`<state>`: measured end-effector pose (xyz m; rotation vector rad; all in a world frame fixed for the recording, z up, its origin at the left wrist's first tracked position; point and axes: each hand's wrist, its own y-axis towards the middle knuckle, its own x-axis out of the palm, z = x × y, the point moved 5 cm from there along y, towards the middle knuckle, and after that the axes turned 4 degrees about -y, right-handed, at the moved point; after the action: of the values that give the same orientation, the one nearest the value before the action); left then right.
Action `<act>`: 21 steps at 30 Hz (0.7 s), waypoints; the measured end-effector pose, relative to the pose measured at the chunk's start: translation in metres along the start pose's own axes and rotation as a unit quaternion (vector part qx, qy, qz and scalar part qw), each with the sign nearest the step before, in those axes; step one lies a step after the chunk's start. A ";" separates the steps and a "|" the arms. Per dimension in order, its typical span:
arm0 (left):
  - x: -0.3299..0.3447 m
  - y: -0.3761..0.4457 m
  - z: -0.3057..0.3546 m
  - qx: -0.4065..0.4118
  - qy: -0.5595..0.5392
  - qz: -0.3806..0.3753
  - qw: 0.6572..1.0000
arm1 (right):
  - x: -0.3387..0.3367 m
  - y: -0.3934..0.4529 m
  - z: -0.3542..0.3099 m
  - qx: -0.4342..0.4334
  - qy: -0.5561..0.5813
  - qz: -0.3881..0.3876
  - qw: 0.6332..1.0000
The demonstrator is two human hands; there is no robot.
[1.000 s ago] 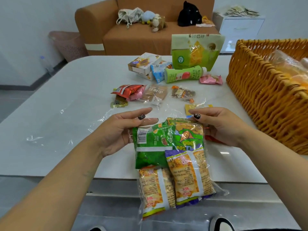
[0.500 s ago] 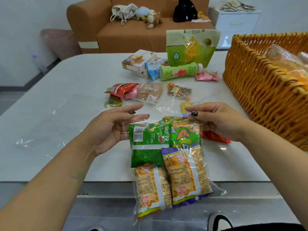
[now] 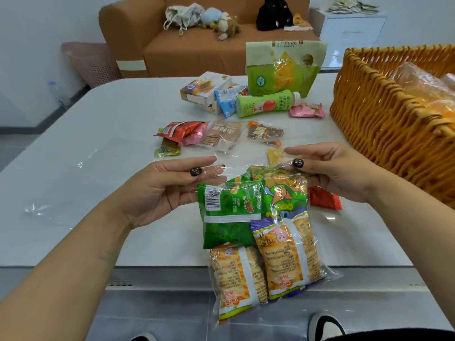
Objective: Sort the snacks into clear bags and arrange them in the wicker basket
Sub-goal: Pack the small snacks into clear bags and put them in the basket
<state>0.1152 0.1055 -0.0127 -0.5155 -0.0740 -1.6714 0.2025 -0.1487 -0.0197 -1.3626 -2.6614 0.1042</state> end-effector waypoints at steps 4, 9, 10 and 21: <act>0.000 0.002 -0.001 0.009 0.003 0.016 1.000 | -0.003 0.000 0.000 -0.013 0.009 0.005 1.000; -0.002 0.006 -0.002 0.021 -0.003 0.055 0.998 | -0.008 0.001 0.000 -0.025 0.001 0.002 1.000; -0.002 0.007 -0.003 0.021 0.006 0.061 0.998 | -0.007 0.001 0.000 -0.028 -0.005 -0.004 1.000; -0.004 0.019 -0.018 0.079 0.307 0.086 0.944 | -0.002 0.003 0.014 0.024 -0.205 0.021 0.978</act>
<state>0.1286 0.1002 -0.0350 0.1327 0.2853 -1.5710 0.2034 -0.1484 -0.0341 -1.5234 -2.9292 0.5032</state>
